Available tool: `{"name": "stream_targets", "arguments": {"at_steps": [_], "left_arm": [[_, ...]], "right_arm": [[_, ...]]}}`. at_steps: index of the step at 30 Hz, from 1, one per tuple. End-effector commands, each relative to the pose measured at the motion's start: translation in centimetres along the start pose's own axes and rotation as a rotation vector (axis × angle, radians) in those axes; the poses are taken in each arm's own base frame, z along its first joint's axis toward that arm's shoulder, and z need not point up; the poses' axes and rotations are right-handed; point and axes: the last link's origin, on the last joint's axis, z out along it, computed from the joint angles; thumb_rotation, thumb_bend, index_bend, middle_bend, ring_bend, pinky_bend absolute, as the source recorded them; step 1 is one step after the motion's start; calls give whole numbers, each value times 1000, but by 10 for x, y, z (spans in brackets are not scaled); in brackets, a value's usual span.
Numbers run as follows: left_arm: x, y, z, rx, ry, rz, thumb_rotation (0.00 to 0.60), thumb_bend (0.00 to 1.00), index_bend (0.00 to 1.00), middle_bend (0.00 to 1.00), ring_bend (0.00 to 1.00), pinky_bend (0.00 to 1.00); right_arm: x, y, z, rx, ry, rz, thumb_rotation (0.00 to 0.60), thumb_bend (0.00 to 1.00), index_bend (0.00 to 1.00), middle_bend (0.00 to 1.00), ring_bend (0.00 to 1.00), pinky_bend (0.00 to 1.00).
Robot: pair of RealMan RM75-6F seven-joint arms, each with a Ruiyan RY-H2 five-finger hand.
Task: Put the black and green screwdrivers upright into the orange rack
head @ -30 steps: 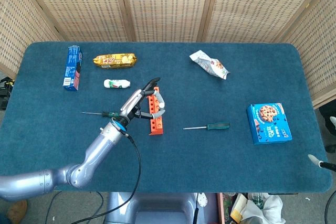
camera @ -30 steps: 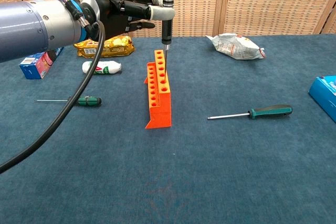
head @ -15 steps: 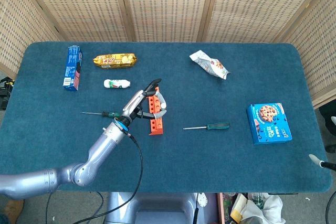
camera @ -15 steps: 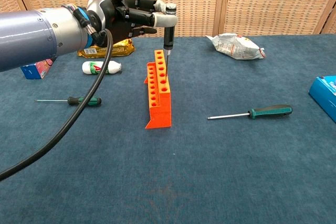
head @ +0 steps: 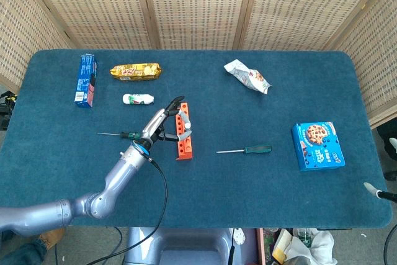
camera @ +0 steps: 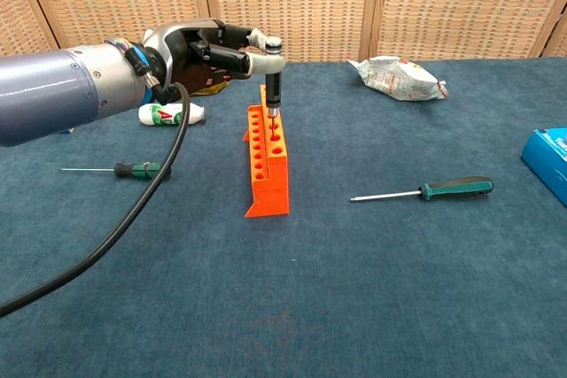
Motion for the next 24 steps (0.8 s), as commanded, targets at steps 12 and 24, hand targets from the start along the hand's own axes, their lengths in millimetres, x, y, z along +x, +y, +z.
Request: {"name": "stream_targets", "arguments": {"at_steps": [12,24], "left_arm": [[-6,-20,5,28,6,51,600,433,676,0,0,0],[-9,-18,5,18,-11,35,600,427,675,0,0,0]], "right_arm": [[-1,0,1,3,-9,2,600,0,0,0,0,0],[0,0,0,6,-7,4,600,0,0,0,0,0]]}}
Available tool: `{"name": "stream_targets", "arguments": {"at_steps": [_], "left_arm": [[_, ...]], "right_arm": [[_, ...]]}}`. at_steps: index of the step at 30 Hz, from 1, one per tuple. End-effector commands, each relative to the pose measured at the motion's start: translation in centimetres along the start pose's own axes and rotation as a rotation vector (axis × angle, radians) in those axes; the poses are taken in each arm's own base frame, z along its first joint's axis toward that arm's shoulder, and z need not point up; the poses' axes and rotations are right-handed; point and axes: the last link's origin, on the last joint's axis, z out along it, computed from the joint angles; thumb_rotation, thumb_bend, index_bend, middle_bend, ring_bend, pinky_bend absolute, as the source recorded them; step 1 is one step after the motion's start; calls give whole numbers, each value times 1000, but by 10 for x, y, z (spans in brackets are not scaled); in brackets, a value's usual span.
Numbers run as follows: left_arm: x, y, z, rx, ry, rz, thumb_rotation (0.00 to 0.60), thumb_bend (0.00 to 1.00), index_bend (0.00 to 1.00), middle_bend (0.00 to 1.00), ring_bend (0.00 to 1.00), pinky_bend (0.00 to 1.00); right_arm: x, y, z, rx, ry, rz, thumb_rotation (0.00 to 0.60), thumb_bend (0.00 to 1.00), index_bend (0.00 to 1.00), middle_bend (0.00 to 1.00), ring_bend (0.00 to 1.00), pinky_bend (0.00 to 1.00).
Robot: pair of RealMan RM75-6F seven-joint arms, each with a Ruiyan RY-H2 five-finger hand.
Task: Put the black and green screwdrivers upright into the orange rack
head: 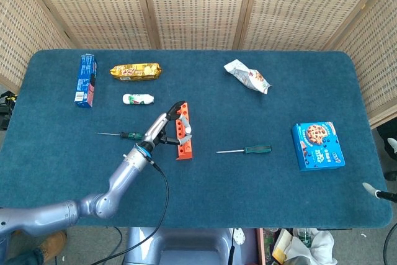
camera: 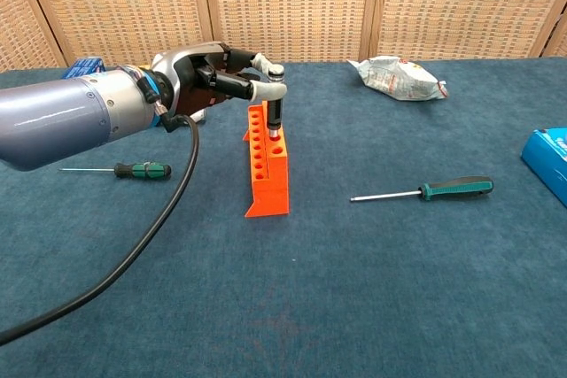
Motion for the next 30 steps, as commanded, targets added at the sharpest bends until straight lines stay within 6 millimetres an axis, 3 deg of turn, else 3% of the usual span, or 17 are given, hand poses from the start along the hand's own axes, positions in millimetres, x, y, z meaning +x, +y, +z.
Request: {"name": "stream_targets", "arguments": {"at_steps": [1,20,23,30], "left_arm": [[-1,1,-1,-3,-5,-5,600,427,675,0,0,0],[-6,-1,1,7,-7,10,600,427,659,0,0,0],[-6,-1,0,6,-13,16,600,390,510,0,0,0],[-5,-1,-1,0,-15,29,600,186,174,0,0,0]], "right_arm": [[0,0,0,1,2,1,600,0,0,0,0,0],[1,0,-1,4,0,5,600,0,0,0,0,0],[1,0,-1,4,0,5,600,0,0,0,0,0],[2,0,-1,5,1,5,600,0,0,0,0,0]]}}
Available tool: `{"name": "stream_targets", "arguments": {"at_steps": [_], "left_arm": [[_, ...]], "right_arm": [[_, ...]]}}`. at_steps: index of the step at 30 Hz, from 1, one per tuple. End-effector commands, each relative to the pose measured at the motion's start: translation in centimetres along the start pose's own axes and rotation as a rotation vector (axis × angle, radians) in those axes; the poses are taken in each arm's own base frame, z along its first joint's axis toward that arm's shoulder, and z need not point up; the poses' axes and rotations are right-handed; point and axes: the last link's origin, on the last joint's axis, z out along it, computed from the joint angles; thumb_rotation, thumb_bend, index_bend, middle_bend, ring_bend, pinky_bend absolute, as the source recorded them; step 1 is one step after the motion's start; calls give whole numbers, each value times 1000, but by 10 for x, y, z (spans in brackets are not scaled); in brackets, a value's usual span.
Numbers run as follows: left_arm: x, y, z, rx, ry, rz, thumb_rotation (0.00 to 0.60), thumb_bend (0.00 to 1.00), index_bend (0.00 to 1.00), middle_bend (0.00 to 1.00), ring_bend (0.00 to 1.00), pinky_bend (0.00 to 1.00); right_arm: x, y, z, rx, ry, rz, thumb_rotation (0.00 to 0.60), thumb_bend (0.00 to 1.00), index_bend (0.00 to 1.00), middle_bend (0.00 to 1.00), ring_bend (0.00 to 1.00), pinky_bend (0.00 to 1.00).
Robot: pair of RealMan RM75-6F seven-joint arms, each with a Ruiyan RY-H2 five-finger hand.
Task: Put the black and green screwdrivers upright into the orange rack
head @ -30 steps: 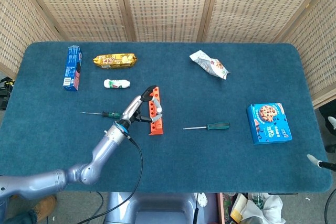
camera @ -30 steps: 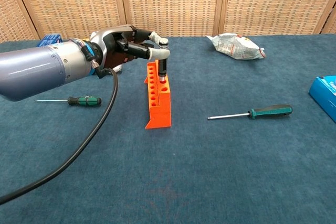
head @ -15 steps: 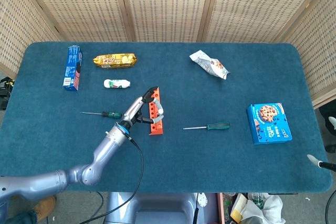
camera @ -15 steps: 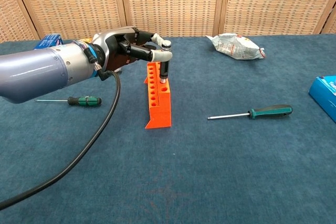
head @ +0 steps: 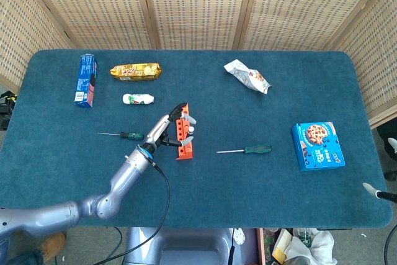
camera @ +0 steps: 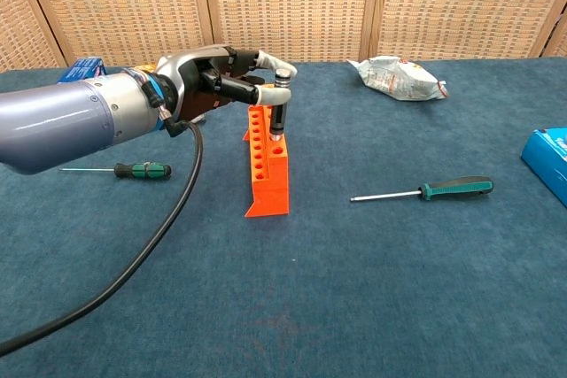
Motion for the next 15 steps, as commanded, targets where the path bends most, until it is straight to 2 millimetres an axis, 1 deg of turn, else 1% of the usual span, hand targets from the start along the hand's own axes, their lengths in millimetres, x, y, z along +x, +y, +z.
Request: {"name": "stream_targets", "arguments": {"at_steps": [1,6,9,11,13,14,15], "left_arm": [[0,0,-1,-1,-3,7,600,172,155,0,0,0],[4,7,-5,-26,-3,-1,600,109,79,0,0,0],[7,14,-8,-49,-5,-15,600,104,96,0,0,0],[10,20,-11,-85,-4,22,600,112,96,0,0,0],[14,28,-16,-125,-7,100,600,171,75,0,0,0],[17,32,-20,-142,-13,153,600,288,62,0,0,0],[20,35,-22,-151,-19,199,600,493,54,0,0,0]], "right_arm": [[0,0,0,0,0,0,600,0,0,0,0,0],[0,-1,0,3,-2,1,600,0,0,0,0,0],[0,-1,-1,4,0,2,600,0,0,0,0,0],[0,-1,-1,3,1,2,600,0,0,0,0,0],[1,0,-1,3,1,3,600,0,0,0,0,0],[1,-1,-1,4,0,4,600,0,0,0,0,0],[0,-1,-1,4,0,4,600,0,0,0,0,0]]}}
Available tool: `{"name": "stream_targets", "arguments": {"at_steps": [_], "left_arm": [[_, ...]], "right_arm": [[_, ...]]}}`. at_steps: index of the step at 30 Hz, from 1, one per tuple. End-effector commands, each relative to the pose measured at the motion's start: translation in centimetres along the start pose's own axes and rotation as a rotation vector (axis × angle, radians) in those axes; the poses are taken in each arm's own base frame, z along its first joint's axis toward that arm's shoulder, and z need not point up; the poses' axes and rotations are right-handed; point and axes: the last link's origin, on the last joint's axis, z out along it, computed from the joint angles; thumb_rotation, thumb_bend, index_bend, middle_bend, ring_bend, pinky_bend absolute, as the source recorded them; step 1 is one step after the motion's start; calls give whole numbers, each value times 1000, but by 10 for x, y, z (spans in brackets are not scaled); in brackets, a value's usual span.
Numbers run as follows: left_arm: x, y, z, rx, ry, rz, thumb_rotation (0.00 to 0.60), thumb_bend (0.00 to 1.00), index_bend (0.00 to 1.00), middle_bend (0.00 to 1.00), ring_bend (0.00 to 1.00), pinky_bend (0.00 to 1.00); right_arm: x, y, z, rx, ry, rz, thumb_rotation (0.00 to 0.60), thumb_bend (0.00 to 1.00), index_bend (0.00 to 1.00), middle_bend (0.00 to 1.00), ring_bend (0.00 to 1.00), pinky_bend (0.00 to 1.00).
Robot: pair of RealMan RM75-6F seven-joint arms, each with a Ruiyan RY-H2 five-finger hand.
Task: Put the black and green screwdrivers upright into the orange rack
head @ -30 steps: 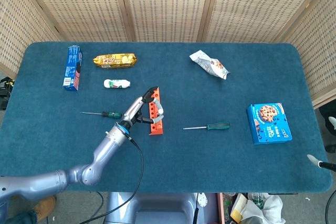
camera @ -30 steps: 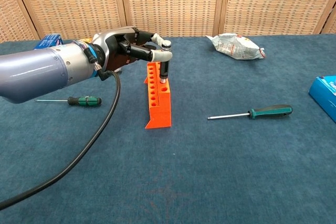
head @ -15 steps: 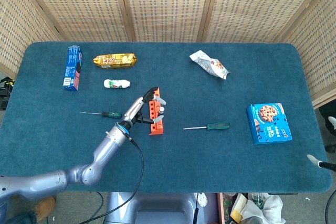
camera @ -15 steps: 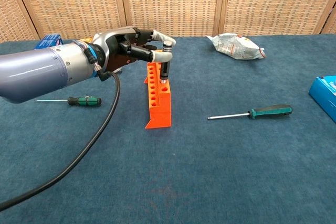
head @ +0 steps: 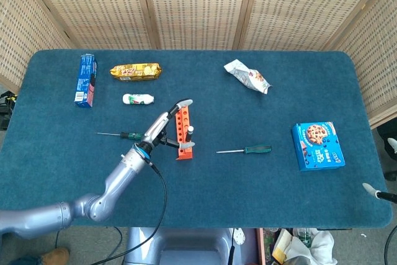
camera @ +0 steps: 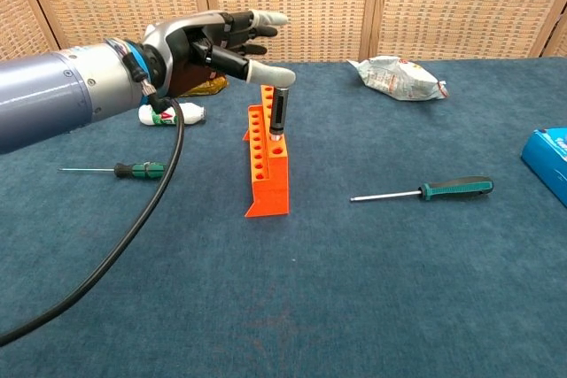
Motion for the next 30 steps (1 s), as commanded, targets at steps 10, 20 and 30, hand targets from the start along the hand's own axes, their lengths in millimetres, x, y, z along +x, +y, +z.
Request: {"name": "stream_targets", "arguments": {"at_steps": [10,20,30], "left_arm": [[24,37,-23,-44,-107,567,600,1000,82,0,0,0],[29,52,-23,11,-122,681,600,1000,231,4,0,0],[30,55,-19,40,-95,701,600,1000,388,0,0,0]], "right_arm": [[-3,-4,0,12,-10,-7,600,0,0,0,0,0],[-3,-4,-1,10,-4,-10,600,0,0,0,0,0],[-3,-4,-1,10,-1,-7,600,0,0,0,0,0]]}}
